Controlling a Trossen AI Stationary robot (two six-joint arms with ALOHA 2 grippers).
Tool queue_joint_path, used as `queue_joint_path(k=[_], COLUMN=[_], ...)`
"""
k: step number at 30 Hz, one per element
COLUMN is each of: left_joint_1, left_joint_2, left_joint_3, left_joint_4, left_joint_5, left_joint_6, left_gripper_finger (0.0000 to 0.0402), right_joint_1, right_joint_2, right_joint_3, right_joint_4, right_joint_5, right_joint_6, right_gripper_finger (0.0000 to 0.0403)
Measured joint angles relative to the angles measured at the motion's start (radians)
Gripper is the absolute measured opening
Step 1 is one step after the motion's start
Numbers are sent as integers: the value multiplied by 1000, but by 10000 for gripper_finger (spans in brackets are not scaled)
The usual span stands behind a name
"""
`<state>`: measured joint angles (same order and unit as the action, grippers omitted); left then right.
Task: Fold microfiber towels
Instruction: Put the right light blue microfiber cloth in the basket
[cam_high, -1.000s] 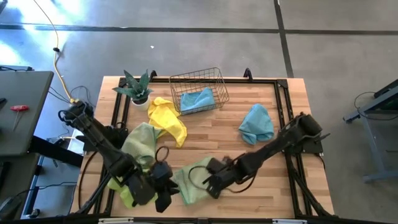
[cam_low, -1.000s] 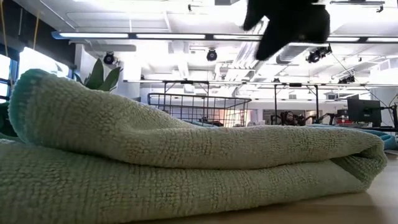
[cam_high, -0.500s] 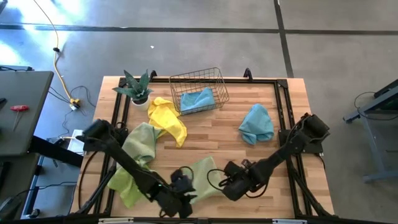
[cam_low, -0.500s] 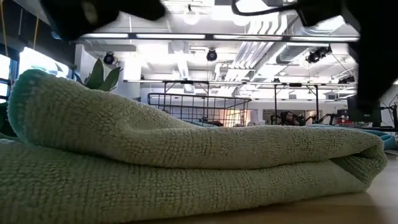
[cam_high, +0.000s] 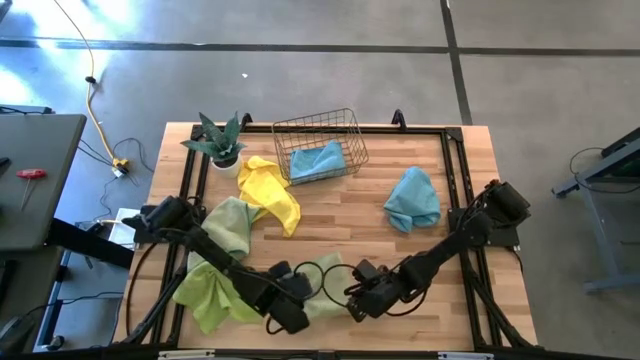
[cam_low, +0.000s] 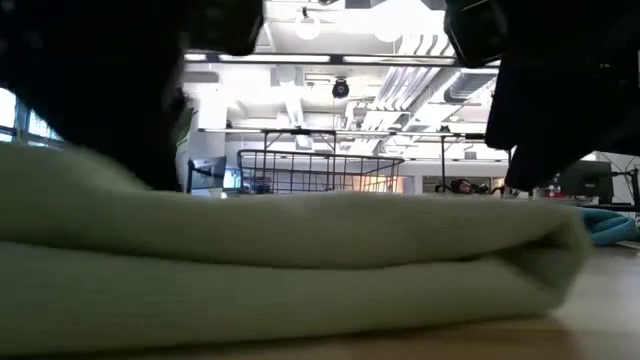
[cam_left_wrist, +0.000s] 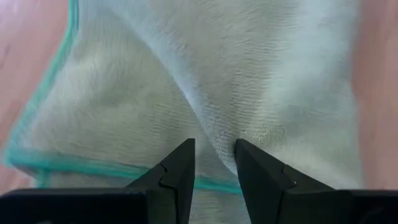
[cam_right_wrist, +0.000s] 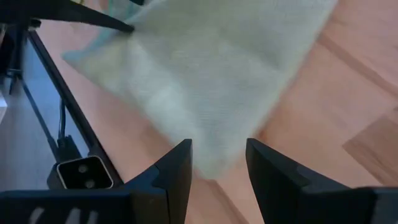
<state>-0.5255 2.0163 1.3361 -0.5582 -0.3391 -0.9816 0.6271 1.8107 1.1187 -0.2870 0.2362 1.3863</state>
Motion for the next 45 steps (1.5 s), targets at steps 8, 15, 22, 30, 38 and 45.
queue_joint_path(k=[8, 15, 22, 30, 38, 45], left_joint_1=[-10, 11, 32, 64, 28, -2], left_joint_2=[-65, -152, -146, -145, -193, -308], left_joint_3=[0, 1, -56, -168, -176, -131], left_joint_4=[-1, -73, -51, -16, -262, -104], left_joint_5=[60, -64, -139, 8, 115, -6], left_joint_6=[55, 140, 180, 147, 70, 32], left_gripper_finger=[105, 105, 105, 91, 55, 39], right_joint_1=[-42, -92, -103, -115, -118, -118], right_joint_2=[0, 30, 132, 133, 133, 128], right_joint_3=[0, 0, -2, -1, -2, -2], right_joint_4=[92, 177, 270, 185, 139, 133], right_joint_5=[19, 68, 1, -1, 0, -14], right_joint_6=[2, -25, -10, -66, -85, -102], right_gripper_finger=[142, 142, 142, 142, 142, 142])
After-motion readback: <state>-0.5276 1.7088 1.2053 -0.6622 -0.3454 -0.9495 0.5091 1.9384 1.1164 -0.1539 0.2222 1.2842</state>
